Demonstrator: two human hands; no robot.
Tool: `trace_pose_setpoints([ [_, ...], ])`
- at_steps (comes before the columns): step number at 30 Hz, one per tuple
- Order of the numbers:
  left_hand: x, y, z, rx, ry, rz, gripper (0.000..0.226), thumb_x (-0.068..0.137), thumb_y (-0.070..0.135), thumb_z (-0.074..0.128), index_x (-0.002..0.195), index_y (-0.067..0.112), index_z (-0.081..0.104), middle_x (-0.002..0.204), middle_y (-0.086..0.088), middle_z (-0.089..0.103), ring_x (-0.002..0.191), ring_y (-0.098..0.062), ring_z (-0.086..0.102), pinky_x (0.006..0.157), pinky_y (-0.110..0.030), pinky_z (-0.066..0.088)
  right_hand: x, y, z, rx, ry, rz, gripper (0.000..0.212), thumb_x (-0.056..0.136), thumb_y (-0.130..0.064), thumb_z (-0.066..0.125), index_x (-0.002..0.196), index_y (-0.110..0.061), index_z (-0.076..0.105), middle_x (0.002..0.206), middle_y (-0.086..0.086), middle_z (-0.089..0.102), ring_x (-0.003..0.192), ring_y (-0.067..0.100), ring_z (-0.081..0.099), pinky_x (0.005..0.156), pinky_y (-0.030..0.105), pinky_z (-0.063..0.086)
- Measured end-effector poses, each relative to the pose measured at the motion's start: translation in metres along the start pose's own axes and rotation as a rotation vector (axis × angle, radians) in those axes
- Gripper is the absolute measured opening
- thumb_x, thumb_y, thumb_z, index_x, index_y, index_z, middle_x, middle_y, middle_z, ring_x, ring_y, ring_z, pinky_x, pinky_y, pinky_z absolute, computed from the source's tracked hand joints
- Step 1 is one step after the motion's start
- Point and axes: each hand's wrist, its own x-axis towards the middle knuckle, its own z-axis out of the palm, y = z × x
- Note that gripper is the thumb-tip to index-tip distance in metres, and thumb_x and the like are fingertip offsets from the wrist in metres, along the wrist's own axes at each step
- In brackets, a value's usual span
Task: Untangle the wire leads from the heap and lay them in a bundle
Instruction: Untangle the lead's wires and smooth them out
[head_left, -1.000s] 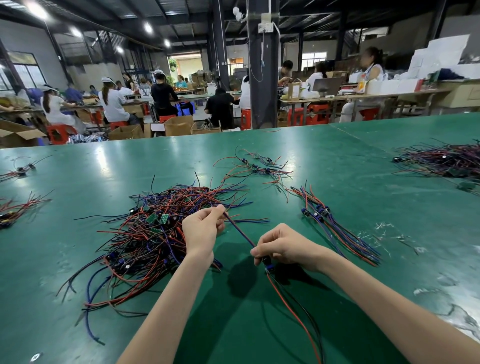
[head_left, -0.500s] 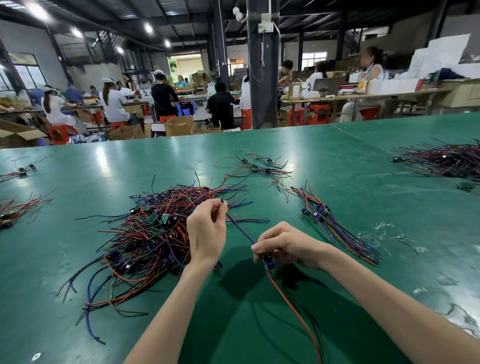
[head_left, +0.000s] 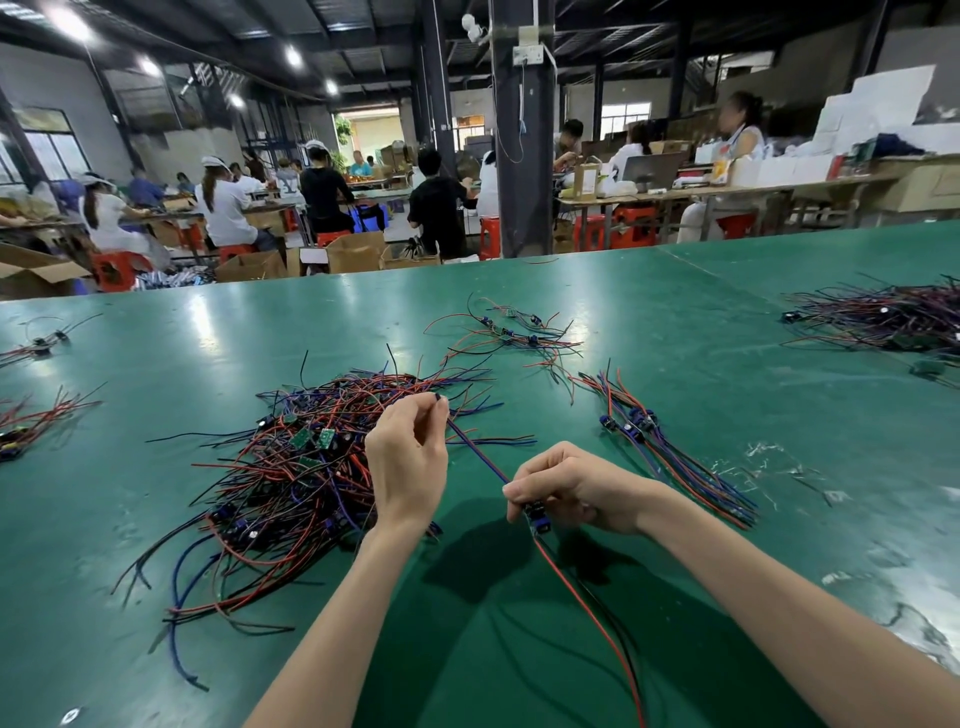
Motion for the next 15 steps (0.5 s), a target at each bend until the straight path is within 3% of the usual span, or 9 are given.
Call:
trace_pose_setpoints([
  [2,0.001,0.001,0.000,-0.063,-0.009,-0.085,0.009,0.089,0.013,0.065,0.082,0.009,0.069,0.071,0.004,0.066,0.064,-0.010,0.058,0.066,-0.018,0.046,0.000,0.001,-0.001,0.024,-0.020,0.003,0.020,0.083,-0.022,0.065,0.067,-0.012,0.072,0.048,0.001,0.041,0.031,0.005,0.025,0.031,0.013,0.017],
  [6,0.006,0.001,0.001,-0.411,-0.069,-0.572,0.012,0.086,0.015,0.068,0.075,0.014,0.071,0.055,0.015,0.061,0.049,0.001,0.046,0.051,-0.011,0.041,0.001,0.001,-0.002,0.014,-0.025,0.003,0.020,0.083,-0.023,0.065,0.068,-0.013,0.072,0.048,0.000,0.042,0.032,0.005,0.026,0.031,0.013,0.017],
  [10,0.010,0.004,-0.003,-0.729,-0.105,-0.890,0.018,0.085,0.008,0.067,0.067,0.011,0.072,0.060,0.004,0.066,0.045,-0.002,0.045,0.044,-0.013,0.041,0.002,0.002,-0.001,-0.017,-0.019,0.001,0.018,0.081,-0.025,0.067,0.068,-0.013,0.072,0.048,-0.001,0.042,0.035,0.006,0.028,0.032,0.013,0.018],
  [15,0.014,0.004,-0.005,-0.921,-0.164,-1.133,0.011,0.087,0.005,0.062,0.078,0.001,0.067,0.060,-0.001,0.066,0.040,-0.001,0.044,0.038,-0.012,0.036,0.001,0.001,-0.002,-0.080,0.012,0.015,0.020,0.085,-0.021,0.066,0.066,-0.016,0.073,0.052,0.003,0.043,0.037,0.006,0.029,0.033,0.013,0.017],
])
